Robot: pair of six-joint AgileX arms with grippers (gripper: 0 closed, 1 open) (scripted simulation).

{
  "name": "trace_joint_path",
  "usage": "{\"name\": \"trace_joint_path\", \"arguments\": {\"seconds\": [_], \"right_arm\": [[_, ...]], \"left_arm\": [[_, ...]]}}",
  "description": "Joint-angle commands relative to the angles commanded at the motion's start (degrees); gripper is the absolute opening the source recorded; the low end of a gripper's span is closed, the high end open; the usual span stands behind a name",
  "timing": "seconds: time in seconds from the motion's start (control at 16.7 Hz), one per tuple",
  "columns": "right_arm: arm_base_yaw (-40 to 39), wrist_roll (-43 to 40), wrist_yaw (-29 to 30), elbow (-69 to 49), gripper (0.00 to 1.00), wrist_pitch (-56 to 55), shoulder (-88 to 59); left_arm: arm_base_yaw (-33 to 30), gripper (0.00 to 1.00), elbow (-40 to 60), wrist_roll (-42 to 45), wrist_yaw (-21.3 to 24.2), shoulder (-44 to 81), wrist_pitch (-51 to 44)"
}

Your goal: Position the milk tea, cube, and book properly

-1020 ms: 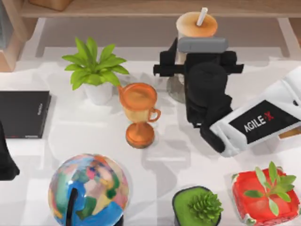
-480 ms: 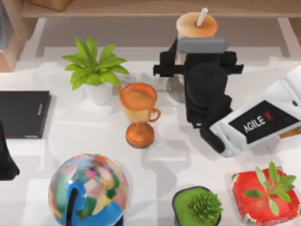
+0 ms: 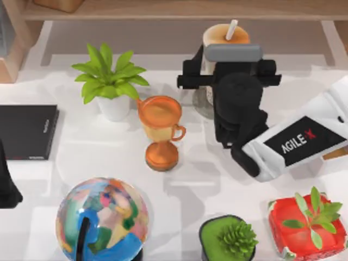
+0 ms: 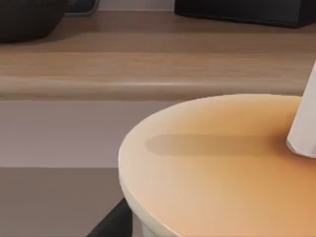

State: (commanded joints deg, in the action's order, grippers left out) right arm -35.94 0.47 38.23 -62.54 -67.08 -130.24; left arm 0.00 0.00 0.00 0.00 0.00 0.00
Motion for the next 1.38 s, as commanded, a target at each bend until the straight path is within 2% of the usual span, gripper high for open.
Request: {"name": "trace_joint_path", "arguments": {"seconds": [0.54,0.9,1.38], "right_arm": [[0.06,0.0,0.08,0.21,1.0,-0.1,0.13],[-2.42,0.07,2.58,6.3,1.0,-3.28,2.97],[-2.02,0.43,3.84,6.81,1.0,-1.44,4.87]], "left_arm": [[0.0,1.0,0.0,0.0,0.0,0.0,0.0],[0.0,1.0,0.0,0.0,0.0,0.0,0.0],[0.0,1.0,0.0,0.0,0.0,0.0,0.0]]}}
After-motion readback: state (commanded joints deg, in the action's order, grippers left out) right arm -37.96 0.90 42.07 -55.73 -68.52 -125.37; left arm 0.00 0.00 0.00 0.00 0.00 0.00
